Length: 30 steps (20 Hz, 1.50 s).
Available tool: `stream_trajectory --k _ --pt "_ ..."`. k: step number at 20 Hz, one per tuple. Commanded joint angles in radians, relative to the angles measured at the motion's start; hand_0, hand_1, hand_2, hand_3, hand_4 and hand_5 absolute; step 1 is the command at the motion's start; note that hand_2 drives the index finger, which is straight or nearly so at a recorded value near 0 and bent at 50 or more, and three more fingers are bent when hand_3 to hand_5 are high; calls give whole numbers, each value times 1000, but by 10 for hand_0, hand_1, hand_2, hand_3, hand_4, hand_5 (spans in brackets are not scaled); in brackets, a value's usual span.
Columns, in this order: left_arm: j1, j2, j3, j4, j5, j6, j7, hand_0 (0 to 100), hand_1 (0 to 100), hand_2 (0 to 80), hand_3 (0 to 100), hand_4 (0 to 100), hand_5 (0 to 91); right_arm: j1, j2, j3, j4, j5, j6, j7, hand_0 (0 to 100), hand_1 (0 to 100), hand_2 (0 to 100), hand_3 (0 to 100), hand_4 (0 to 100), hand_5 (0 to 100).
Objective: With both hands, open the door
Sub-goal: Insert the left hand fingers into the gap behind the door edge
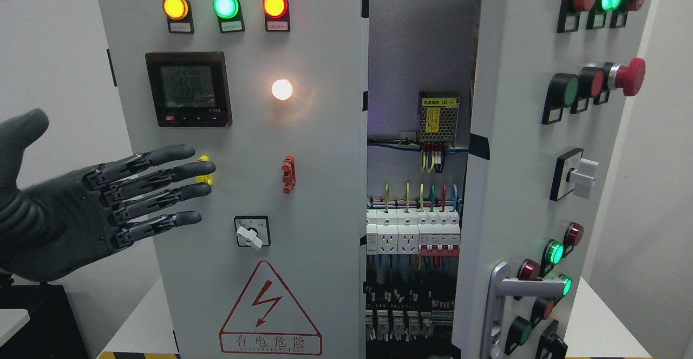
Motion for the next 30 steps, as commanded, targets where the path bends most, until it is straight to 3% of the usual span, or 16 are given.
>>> stream_trajectory --k 1,5,11,22,30 --pt "-218 -112 -420 85 3 8 -1 0 0 0 0 42 0 -1 0 0 0 -9 -1 0 0 0 0 0 0 0" --pt "-317 -114 -529 108 29 5 -2 0 0 0 0 42 0 -1 0 0 0 -9 -1 0 0 0 0 0 0 0" --pt "-380 -149 -622 119 38 -3 -2 0 0 0 0 42 0 -1 0 0 0 -9 -1 0 0 0 0 0 0 0" --pt "-399 -361 -625 148 41 -4 1 0 0 0 0 42 0 1 0 0 0 -9 -1 0 0 0 0 0 0 0" --pt "-406 -488 -573 217 58 -3 -2 0 0 0 0 42 0 -1 0 0 0 -9 -1 1 0 0 0 0 0 0"
